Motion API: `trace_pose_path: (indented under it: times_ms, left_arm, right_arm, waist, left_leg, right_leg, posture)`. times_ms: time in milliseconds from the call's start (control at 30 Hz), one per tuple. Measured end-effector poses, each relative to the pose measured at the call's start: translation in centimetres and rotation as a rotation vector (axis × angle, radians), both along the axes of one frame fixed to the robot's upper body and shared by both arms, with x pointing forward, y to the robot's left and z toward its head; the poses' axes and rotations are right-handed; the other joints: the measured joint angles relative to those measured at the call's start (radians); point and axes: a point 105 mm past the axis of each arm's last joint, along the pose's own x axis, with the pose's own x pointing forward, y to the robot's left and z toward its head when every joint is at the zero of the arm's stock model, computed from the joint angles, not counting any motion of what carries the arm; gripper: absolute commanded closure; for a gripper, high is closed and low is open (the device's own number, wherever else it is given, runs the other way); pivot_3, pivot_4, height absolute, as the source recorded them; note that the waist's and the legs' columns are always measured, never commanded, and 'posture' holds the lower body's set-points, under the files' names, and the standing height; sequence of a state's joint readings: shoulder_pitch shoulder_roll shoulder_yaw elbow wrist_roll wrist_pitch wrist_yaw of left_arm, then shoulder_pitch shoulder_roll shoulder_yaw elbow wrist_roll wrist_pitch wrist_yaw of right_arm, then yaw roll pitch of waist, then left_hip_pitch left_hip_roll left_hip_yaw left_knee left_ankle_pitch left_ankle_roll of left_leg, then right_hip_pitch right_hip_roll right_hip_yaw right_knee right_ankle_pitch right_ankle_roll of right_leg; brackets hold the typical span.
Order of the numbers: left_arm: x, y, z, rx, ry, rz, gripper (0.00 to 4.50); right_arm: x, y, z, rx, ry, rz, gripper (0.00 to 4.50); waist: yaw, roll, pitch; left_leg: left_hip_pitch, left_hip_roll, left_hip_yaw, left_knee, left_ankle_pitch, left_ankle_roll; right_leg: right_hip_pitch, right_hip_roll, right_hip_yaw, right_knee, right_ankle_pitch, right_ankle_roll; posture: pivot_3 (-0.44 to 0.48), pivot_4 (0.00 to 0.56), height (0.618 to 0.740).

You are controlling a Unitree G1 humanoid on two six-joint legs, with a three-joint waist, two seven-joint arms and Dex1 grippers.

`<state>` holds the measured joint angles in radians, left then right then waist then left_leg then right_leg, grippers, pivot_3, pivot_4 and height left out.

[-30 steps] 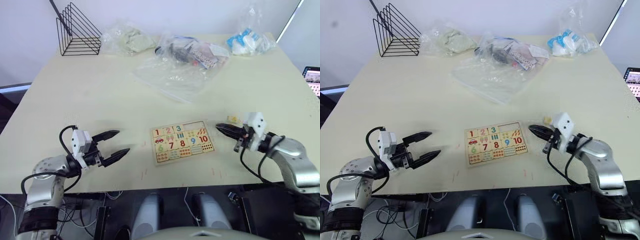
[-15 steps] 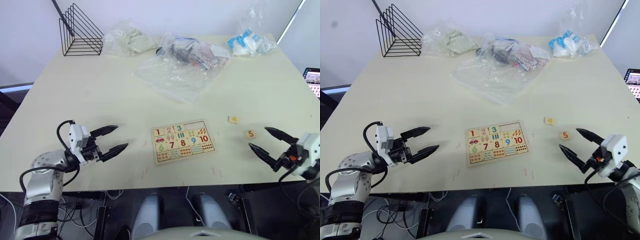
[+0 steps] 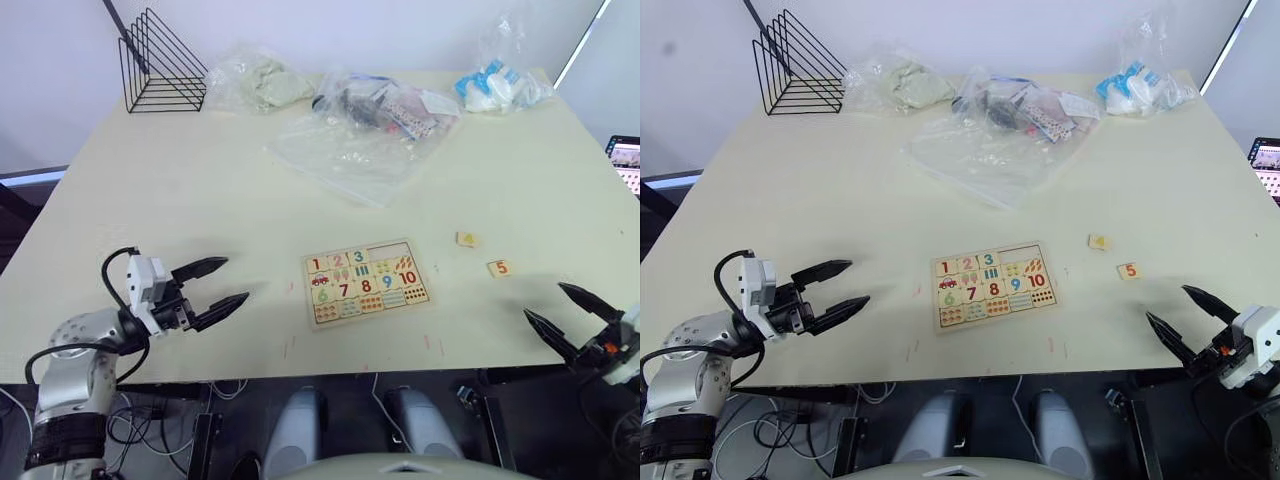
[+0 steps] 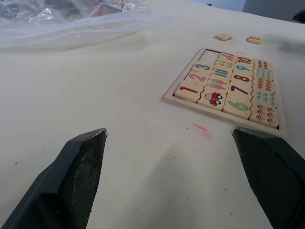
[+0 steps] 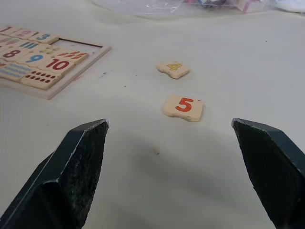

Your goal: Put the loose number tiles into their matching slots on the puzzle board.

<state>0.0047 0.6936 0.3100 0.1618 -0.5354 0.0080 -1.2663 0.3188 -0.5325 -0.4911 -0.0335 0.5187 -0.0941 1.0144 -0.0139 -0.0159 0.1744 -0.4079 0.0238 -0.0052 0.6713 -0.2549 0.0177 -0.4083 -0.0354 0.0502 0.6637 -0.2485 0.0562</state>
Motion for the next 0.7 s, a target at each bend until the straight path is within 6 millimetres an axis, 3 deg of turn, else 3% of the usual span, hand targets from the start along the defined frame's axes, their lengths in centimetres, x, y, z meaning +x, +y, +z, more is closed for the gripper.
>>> trace_pose_path:
  times_ms: [700]
  left_arm:
    - [-1.3, 0.9, -0.4, 0.016, 0.020, 0.032, 0.00]
  right_arm:
    - [0.4, -0.2, -1.0, -0.001, -0.018, -0.011, 0.15]
  waist:
    - [0.000, 0.000, 0.000]
  left_leg:
    - [0.008, 0.000, 0.002, -0.002, 0.000, 0.000]
  right_leg:
    - [0.005, 0.000, 0.003, -0.001, 0.000, 0.000]
  posture:
    - [0.000, 0.150, 0.740]
